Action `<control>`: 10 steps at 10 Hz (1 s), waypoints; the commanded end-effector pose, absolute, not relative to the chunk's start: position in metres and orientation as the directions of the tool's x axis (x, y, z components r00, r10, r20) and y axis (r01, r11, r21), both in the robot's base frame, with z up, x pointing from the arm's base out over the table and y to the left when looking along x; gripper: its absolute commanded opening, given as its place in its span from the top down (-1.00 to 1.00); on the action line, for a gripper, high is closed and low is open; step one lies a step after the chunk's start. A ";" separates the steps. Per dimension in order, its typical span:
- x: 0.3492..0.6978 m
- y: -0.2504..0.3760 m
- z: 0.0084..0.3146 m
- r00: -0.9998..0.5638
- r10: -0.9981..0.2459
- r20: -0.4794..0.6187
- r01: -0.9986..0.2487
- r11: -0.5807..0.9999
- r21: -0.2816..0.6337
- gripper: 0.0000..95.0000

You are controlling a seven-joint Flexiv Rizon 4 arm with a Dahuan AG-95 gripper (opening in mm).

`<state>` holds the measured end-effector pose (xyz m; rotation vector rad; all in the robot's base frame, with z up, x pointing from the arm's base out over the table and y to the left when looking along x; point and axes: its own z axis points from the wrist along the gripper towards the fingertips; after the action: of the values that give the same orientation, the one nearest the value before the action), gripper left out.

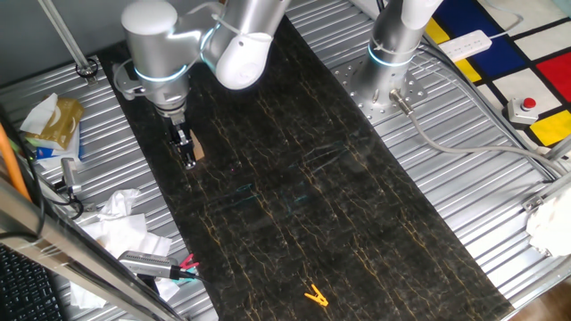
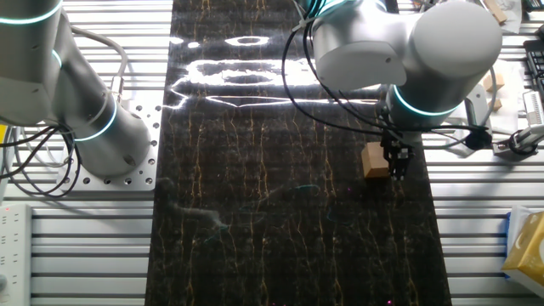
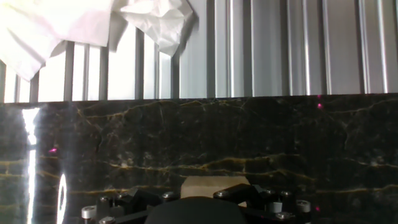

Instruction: Use the gripper to push the small block from left to right

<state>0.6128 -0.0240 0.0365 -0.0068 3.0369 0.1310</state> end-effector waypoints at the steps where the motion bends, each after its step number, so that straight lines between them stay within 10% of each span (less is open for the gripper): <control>1: 0.613 -0.022 0.036 -0.995 0.004 -0.102 -0.004 0.996 0.084 -1.00; 4: 0.613 -0.020 0.035 -0.995 -0.001 -0.103 -0.009 0.997 0.079 -1.00; 5: 0.613 -0.020 0.035 -0.995 -0.004 -0.103 -0.013 0.997 0.079 -0.60; 10: 0.608 -0.022 0.036 -0.994 0.000 -0.105 -0.009 0.996 0.084 -0.60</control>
<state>0.6080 -0.0218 0.0362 -0.0065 3.0328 0.1271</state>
